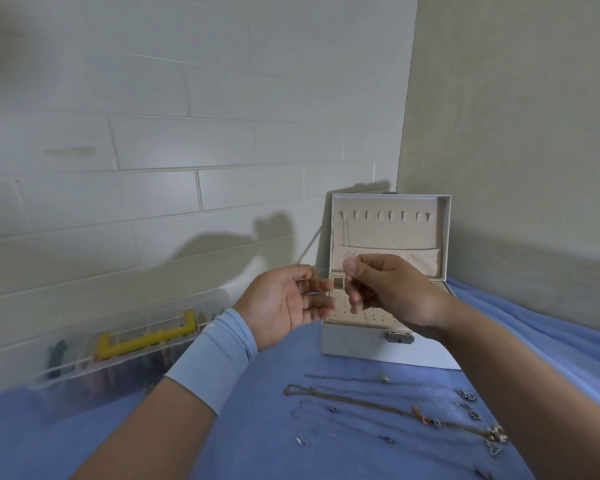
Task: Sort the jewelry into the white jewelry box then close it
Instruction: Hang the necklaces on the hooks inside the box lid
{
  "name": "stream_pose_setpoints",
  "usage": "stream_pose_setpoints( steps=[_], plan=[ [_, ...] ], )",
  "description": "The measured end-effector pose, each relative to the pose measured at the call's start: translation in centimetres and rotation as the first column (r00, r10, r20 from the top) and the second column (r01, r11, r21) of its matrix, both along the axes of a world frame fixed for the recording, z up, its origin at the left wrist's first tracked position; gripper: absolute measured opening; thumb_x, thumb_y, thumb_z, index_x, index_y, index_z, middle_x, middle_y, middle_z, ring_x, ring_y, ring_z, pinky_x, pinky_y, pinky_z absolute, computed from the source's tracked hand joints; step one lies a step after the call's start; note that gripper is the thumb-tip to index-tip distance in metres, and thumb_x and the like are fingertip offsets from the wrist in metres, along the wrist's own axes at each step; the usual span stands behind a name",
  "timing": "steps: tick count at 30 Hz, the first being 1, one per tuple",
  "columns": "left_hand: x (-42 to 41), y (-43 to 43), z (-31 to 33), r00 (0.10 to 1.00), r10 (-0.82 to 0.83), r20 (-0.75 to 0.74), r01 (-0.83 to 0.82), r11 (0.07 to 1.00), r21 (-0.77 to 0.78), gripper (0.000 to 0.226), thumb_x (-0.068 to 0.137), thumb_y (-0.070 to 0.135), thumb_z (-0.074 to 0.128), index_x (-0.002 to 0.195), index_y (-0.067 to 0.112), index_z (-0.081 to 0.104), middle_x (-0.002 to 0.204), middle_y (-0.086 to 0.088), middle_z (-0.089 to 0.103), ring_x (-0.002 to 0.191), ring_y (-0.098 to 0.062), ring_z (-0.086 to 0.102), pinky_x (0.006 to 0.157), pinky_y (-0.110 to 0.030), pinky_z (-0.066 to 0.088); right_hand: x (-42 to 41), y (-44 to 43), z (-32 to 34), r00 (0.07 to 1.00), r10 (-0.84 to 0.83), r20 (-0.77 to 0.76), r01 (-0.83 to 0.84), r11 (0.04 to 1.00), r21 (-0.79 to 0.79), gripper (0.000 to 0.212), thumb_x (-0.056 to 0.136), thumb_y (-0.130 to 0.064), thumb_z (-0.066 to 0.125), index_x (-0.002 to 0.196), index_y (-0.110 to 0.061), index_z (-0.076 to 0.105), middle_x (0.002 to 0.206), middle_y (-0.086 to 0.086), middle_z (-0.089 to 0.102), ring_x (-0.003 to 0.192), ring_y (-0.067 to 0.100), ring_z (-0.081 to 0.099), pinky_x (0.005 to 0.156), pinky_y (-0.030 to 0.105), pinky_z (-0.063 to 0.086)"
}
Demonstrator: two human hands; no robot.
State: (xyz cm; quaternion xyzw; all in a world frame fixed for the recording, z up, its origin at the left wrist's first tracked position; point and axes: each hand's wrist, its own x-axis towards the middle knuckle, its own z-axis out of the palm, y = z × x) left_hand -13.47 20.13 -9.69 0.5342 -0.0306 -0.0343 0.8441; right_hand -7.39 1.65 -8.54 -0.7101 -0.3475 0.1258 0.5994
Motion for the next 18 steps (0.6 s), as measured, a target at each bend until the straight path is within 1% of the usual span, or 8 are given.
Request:
stream_pose_setpoints(
  steps=[3,5,8,11,13,15,17,18],
  plan=[
    [-0.2,0.0,0.5,0.999,0.030,0.033,-0.037,0.965,0.258,0.022,0.100,0.015,0.041,0.078,0.014,0.045,0.058,-0.004,0.048,0.049,-0.019,0.039,0.050,-0.025,0.034,-0.2,-0.1,0.6,0.994,0.018,-0.110,-0.011,0.998,0.063,0.035,0.109,-0.025,0.042,0.076,-0.012,0.046,0.062,0.003,0.032,0.048,0.018,0.031,0.052,0.029,0.040],
    [-0.4,0.0,1.0,0.993,0.055,0.101,-0.097,0.875,0.475,0.024,0.100,0.013,0.046,0.076,0.015,0.044,0.055,0.000,0.039,0.048,-0.015,0.030,0.050,-0.025,0.026,-0.2,-0.4,1.2,0.990,-0.013,-0.142,0.022,0.998,0.058,0.036,0.109,-0.021,0.037,0.074,-0.017,0.043,0.067,0.004,0.018,0.053,0.018,0.018,0.048,0.027,0.025],
    [-0.7,0.3,1.9,0.975,0.024,0.223,-0.179,0.679,0.712,0.017,0.096,0.022,0.061,0.080,0.016,0.058,0.058,0.004,0.036,0.050,-0.011,0.031,0.051,-0.019,0.028,0.1,-1.0,1.8,0.992,-0.032,-0.120,0.038,0.998,0.050,0.038,0.107,-0.025,0.041,0.069,-0.020,0.040,0.067,0.002,0.017,0.053,0.017,0.015,0.048,0.025,0.017],
    [-0.3,0.6,2.6,0.942,0.002,0.335,-0.289,0.514,0.808,0.014,0.095,0.030,0.064,0.086,0.023,0.072,0.051,0.017,0.042,0.049,-0.004,0.035,0.053,-0.014,0.030,0.6,-1.8,2.6,0.998,-0.004,-0.056,0.004,1.000,0.009,0.036,0.101,-0.031,0.055,0.070,-0.017,0.045,0.062,-0.001,0.022,0.051,0.015,0.018,0.047,0.023,0.021],
    [0.8,0.7,3.2,0.927,0.043,0.373,-0.339,0.522,0.782,0.019,0.095,0.032,0.063,0.079,0.026,0.073,0.051,0.017,0.047,0.056,-0.009,0.038,0.058,-0.021,0.034,1.2,-2.3,3.3,1.000,0.013,-0.017,-0.014,1.000,-0.024,0.032,0.091,-0.036,0.064,0.069,-0.015,0.055,0.062,0.001,0.024,0.051,0.015,0.020,0.046,0.023,0.023],
    [2.4,0.5,3.9,0.920,0.084,0.384,-0.361,0.569,0.739,0.021,0.087,0.038,0.063,0.072,0.027,0.071,0.068,0.010,0.058,0.070,-0.013,0.048,0.075,-0.030,0.047,2.1,-2.6,4.0,1.000,0.003,0.001,-0.003,0.999,-0.053,0.029,0.084,-0.040,0.067,0.074,-0.013,0.064,0.061,0.002,0.024,0.052,0.015,0.021,0.046,0.024,0.024],
    [4.4,0.0,4.5,0.924,0.125,0.361,-0.343,0.688,0.640,0.021,0.088,0.034,0.061,0.072,0.023,0.068,0.084,-0.001,0.065,0.085,-0.015,0.059,0.097,-0.039,0.050,3.6,-2.7,4.6,0.999,-0.035,0.019,0.036,0.998,-0.055,0.030,0.085,-0.040,0.067,0.084,-0.009,0.068,0.059,0.000,0.025,0.051,0.014,0.021,0.046,0.024,0.025],
    [5.5,-0.3,4.8,0.931,0.147,0.334,-0.321,0.765,0.558,0.023,0.095,0.026,0.058,0.075,0.018,0.066,0.087,-0.005,0.067,0.088,-0.017,0.062,0.100,-0.040,0.049,4.6,-2.7,4.8,0.998,-0.062,0.029,0.063,0.997,-0.047,0.029,0.088,-0.037,0.067,0.088,-0.008,0.069,0.059,-0.001,0.025,0.052,0.014,0.021,0.046,0.023,0.024]
  ],
)
